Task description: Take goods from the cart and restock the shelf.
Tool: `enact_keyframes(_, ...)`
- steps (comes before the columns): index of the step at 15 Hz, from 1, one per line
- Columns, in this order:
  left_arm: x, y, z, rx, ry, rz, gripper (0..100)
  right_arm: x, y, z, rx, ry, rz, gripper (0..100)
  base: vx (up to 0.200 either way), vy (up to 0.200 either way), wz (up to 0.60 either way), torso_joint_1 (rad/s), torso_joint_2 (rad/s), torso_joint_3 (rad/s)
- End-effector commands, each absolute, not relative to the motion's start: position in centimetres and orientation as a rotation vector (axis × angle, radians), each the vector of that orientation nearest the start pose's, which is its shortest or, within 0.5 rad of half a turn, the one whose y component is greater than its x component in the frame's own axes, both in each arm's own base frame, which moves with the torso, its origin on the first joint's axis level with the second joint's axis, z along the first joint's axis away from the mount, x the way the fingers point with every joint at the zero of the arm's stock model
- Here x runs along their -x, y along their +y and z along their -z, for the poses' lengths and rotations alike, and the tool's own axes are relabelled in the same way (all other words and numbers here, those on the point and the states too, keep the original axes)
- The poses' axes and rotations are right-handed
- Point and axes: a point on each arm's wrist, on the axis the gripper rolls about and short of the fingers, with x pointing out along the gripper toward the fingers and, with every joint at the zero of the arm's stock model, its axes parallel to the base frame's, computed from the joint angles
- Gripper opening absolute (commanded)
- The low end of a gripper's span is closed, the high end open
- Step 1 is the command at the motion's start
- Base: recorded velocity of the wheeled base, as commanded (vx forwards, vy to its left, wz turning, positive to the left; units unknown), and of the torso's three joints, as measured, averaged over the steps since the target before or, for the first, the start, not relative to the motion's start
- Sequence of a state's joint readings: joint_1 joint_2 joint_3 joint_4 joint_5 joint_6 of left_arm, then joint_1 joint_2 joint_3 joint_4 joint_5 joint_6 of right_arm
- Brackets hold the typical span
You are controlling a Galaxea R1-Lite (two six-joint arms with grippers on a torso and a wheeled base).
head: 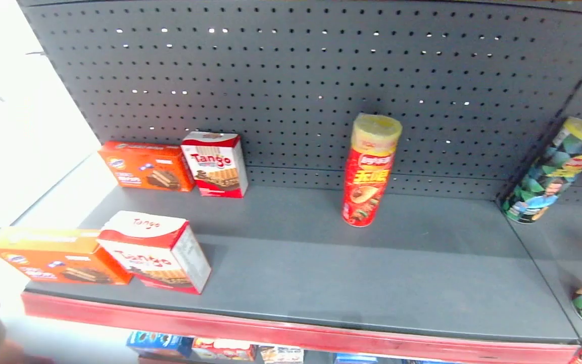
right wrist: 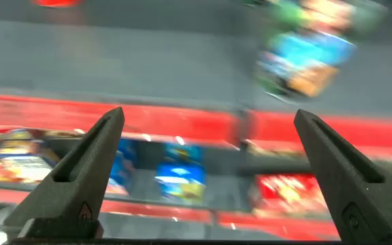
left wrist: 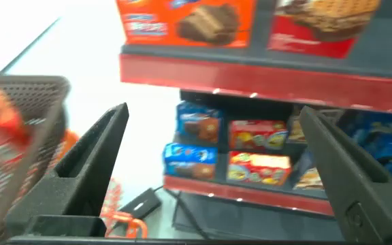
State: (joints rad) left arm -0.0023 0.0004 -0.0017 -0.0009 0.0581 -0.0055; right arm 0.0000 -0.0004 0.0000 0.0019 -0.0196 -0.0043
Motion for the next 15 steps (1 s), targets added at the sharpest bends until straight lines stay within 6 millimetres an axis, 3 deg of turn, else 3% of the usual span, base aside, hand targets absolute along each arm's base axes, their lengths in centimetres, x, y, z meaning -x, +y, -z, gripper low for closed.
enact_keyframes(1, 2.30, 0.13, -7.61, 0.006, -0.003, -0.057, 100, 2.28, -0.04, -7.53, 0.005, 0.002, 0.020, 100, 0.000, 0.000, 0.60, -0.002, 0.01, 0.007)
enact_keyframes(9, 2.30, 0.13, -7.61, 0.006, -0.003, -0.057, 100, 2.28, -0.04, -7.53, 0.005, 0.002, 0.020, 100, 0.000, 0.000, 0.60, 0.003, 0.00, 0.003)
enact_keyframes(15, 2.30, 0.13, -7.61, 0.006, -0.003, -0.057, 100, 2.28, -0.05, -7.53, 0.006, 0.002, 0.021, 100, 0.000, 0.000, 0.00, 0.000, 0.00, 0.000)
